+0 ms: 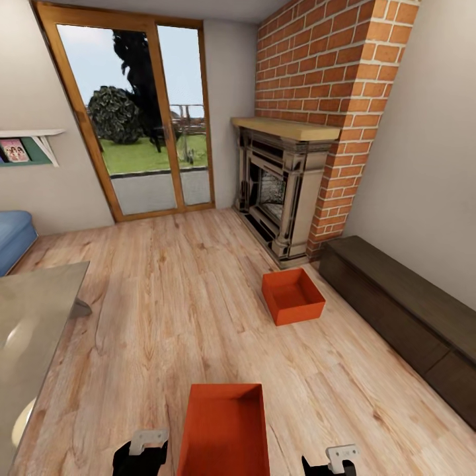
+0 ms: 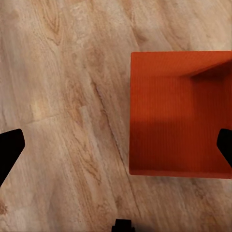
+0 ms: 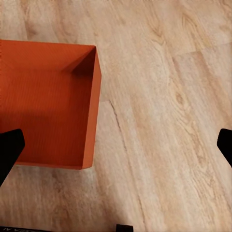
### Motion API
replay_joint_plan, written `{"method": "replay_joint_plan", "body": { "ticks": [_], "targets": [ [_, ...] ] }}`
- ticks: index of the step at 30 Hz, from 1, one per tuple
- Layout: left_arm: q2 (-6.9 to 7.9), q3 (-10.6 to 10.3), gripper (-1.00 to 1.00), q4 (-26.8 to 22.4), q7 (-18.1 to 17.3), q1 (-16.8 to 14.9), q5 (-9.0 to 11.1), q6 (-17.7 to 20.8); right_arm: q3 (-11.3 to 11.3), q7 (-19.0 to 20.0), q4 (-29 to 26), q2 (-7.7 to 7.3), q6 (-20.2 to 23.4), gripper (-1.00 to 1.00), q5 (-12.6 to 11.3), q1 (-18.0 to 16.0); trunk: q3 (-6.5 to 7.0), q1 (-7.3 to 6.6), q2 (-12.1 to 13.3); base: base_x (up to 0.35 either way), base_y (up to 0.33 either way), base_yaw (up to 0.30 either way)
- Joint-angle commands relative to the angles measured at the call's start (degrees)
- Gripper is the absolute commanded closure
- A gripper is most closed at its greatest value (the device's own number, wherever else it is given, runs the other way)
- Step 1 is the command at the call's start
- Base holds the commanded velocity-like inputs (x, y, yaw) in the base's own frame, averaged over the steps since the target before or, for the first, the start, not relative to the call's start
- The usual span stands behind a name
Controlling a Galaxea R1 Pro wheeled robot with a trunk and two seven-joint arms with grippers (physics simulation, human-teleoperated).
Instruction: Move the two storage containers from the living room to the garage. In the garage, place one container on the floor and stack the other container on top of it (either order is fine).
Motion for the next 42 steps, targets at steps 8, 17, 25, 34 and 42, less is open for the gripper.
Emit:
{"method": "replay_joint_plan", "body": {
  "ticks": [8,17,25,34,42],
  "targets": [
    [0.15,-0.3,-1.00,-0.1,0.5,0.0,0.3,0.2,0.1,0.0,0.0,-0.02,-0.2,-1.00,0.3,0.0,-0.11,0.03,-0.1,0.000,0.000,0.000],
    [0.11,-0.3,-1.00,-0.1,0.5,0.0,0.3,0.2,0.2,0.1,0.1,-0.02,-0.1,-1.00,0.2,0.0,-0.29,0.03,-0.1,0.000,0.000,0.000],
    [0.14,-0.3,-1.00,-0.1,0.5,0.0,0.3,0.2,0.2,0.1,0.1,-0.02,-0.1,-1.00,0.2,0.0,-0.88,0.03,-0.1,0.000,0.000,0.000],
    [0.07,-0.3,-1.00,-0.1,0.5,0.0,0.3,0.2,0.3,0.1,0.1,-0.02,-0.1,-1.00,0.2,0.0,-1.18,0.03,-0.1,0.000,0.000,0.000],
    [-0.01,-0.3,-1.00,0.0,0.5,0.0,0.2,0.3,0.4,0.1,0.1,-0.02,0.0,-1.00,0.6,0.0,-1.90,0.03,-0.1,0.000,0.000,0.000]
  ]
}}
